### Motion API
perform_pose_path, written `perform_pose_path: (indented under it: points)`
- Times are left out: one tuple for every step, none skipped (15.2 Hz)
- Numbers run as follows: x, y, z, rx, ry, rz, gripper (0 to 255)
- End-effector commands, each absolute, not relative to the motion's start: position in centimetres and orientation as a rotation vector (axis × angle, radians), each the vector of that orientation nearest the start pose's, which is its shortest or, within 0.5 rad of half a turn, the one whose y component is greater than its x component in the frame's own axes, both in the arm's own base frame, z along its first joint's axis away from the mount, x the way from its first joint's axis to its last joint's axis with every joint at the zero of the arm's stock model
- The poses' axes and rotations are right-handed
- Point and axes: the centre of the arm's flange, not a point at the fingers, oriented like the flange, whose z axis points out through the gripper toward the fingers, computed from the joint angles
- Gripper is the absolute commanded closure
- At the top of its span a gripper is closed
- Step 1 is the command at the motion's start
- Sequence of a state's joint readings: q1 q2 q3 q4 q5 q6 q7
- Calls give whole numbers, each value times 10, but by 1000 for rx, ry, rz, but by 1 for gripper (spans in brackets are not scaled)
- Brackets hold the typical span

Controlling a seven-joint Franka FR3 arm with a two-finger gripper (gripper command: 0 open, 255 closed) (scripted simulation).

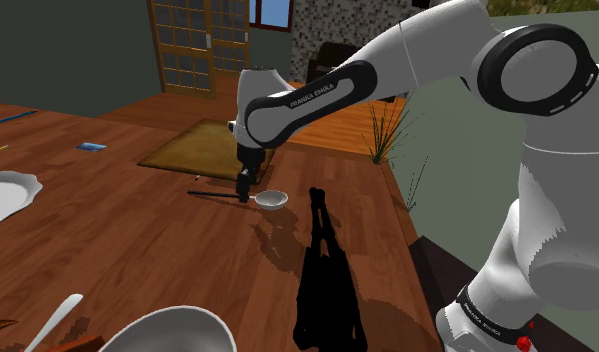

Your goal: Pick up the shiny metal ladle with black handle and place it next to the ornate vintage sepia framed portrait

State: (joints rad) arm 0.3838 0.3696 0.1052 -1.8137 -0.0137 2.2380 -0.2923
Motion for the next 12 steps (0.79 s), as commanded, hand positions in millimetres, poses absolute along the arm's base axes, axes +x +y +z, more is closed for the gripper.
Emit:
perform_pose_path:
  points:
    - [573,298,357,-2874,-1184,-84,0]
    - [572,297,370,-2874,-1184,-84,0]
    - [572,297,383,-2874,-1184,-84,0]
    - [571,296,394,-2874,-1184,-84,0]
    - [571,296,394,-2874,-1184,-84,0]
    - [571,296,394,-2874,-1184,-84,0]
    - [571,296,394,-2874,-1184,-84,0]
    - [571,296,394,-2874,-1184,-84,0]
    - [571,296,394,-2874,-1184,-84,0]
    - [571,296,394,-2874,-1184,-84,0]
    - [571,296,394,-2874,-1184,-84,0]
    - [571,296,394,-2874,-1184,-84,0]
